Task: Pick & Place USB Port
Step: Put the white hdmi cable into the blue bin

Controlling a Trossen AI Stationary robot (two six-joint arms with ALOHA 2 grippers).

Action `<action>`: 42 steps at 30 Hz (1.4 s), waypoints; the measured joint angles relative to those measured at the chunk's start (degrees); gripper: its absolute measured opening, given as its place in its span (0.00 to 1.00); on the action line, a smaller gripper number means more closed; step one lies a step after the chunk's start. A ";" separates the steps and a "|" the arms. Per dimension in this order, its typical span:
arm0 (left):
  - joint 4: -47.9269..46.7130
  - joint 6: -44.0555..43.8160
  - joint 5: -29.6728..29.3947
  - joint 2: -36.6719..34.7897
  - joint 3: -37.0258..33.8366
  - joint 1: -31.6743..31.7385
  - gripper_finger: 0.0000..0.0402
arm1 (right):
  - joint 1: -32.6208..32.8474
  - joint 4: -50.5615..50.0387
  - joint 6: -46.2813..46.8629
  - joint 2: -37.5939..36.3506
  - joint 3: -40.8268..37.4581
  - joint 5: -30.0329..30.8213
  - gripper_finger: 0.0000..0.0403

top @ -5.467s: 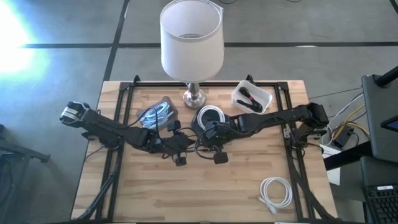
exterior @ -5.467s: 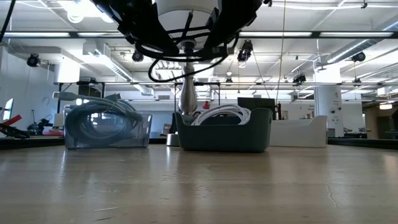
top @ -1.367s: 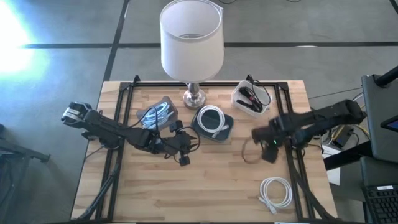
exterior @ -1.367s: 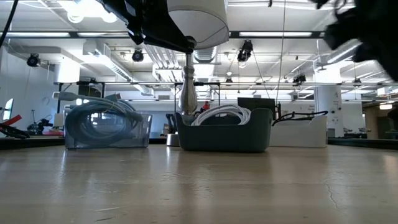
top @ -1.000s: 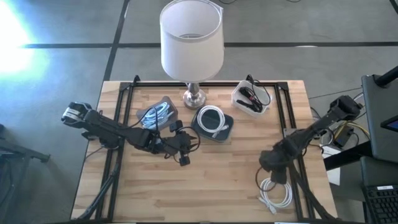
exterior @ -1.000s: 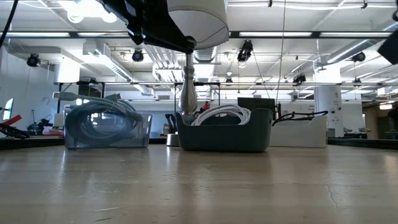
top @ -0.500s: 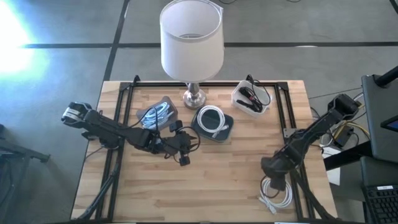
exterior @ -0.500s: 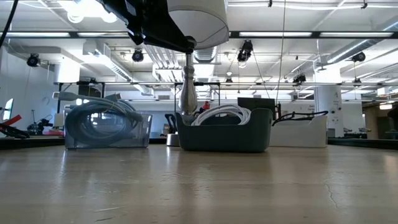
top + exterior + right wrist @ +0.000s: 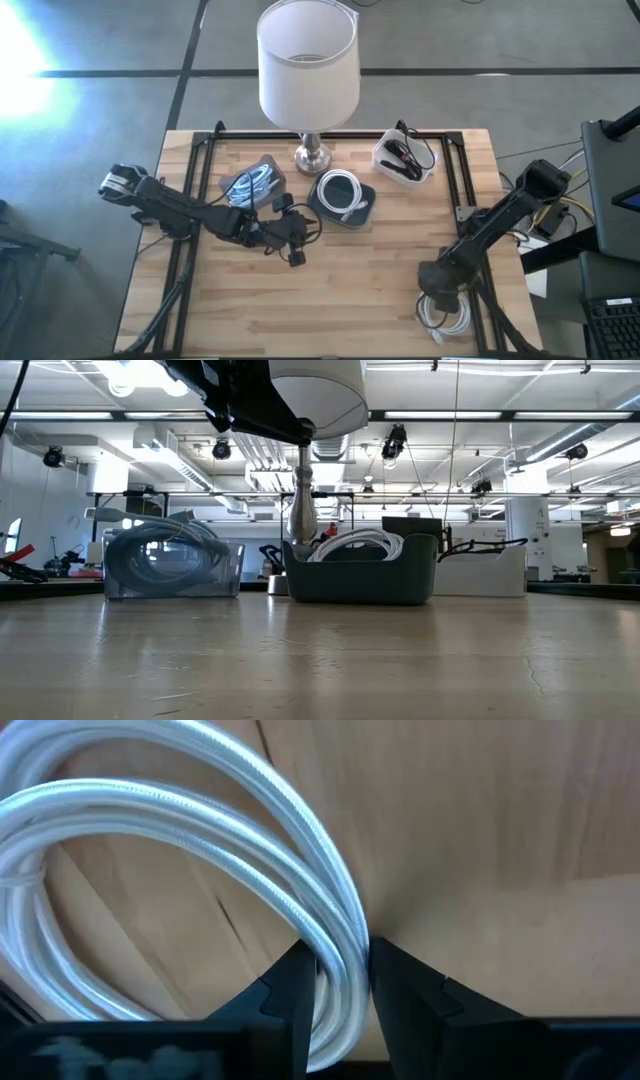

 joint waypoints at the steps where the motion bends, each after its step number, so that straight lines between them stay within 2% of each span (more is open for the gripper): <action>1: -0.01 -0.03 -0.01 0.00 0.01 0.00 0.29 | -0.03 -0.27 -0.07 1.00 0.56 -0.23 0.23; 9: -0.02 -0.18 -0.01 0.00 0.01 0.00 0.29 | -0.15 -1.56 -0.93 5.53 2.24 -0.52 0.22; 14: -0.02 -0.20 0.00 0.00 -0.03 0.00 0.29 | -0.15 -1.65 -3.66 5.09 2.39 -0.34 0.13; 17: -0.01 -0.20 -0.01 0.00 -0.05 0.00 0.29 | -0.32 -2.78 -6.76 3.92 3.37 1.79 0.08; 20: 0.02 -0.20 0.00 0.00 -0.16 0.00 0.29 | -1.46 -2.81 -7.50 2.60 4.59 7.71 0.08; 27: 0.00 -0.20 -0.01 0.04 -0.91 0.00 0.29 | -6.65 -3.63 -11.69 0.60 10.52 17.30 0.08; 35: 0.15 -0.20 -0.01 0.04 -0.91 0.00 0.29 | -14.84 -4.23 -17.07 1.85 21.94 36.49 0.09; 39: 0.50 -0.18 -0.01 0.04 -0.91 0.00 0.29 | -19.14 -5.25 -26.38 3.67 29.18 41.96 0.10; 42: 0.46 -0.17 -0.01 0.04 -0.91 0.00 0.29 | -22.21 -8.47 -33.16 5.65 35.39 48.67 0.09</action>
